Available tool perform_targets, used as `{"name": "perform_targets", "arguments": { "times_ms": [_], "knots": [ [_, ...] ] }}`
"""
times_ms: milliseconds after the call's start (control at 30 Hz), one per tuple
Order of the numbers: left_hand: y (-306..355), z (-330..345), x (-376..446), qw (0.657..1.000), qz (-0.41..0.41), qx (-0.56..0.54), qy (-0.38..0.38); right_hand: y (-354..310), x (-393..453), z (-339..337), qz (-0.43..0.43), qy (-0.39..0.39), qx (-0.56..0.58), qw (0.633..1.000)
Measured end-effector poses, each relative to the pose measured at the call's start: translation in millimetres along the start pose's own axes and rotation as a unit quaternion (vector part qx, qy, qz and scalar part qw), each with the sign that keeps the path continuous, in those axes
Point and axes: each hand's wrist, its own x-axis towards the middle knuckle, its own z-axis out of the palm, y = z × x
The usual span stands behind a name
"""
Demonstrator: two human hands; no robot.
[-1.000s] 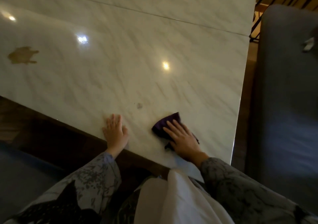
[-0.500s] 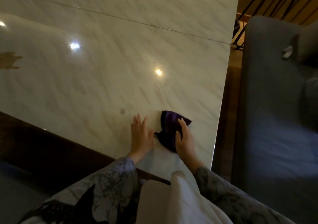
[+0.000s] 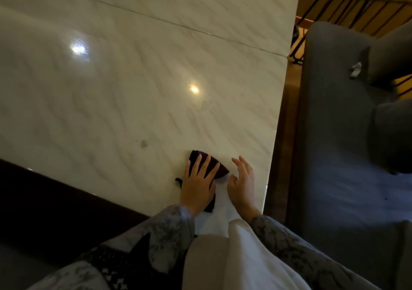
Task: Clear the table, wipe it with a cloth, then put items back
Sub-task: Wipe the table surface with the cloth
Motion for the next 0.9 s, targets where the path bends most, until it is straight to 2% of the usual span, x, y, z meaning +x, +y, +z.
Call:
{"name": "perform_targets", "arguments": {
  "times_ms": [167,333,433,567,767,900],
  "knots": [
    [-79,-25,-58,0.997,0.079,-0.018,-0.005,-31,4,37,-0.045,-0.022,-0.022,0.998],
    [-166,-56,-65,0.998,0.062,0.001,-0.022,-57,19,83,-0.063,-0.073,-0.105,0.99],
    [-202,-71,-53,0.999,0.03,-0.011,-0.017,-78,30,106,-0.069,-0.06,-0.141,0.986],
    [-249,-87,-25,0.997,0.063,-0.012,-0.036,-111,47,135,-0.054,-0.043,-0.179,0.981],
    [-316,-102,31,0.995,0.091,-0.003,-0.045,-134,65,146,0.031,0.028,-0.15,0.988],
    [-324,-102,78,0.993,0.091,0.019,-0.072,-126,56,140,0.049,0.06,-0.142,0.987]
  ]
}}
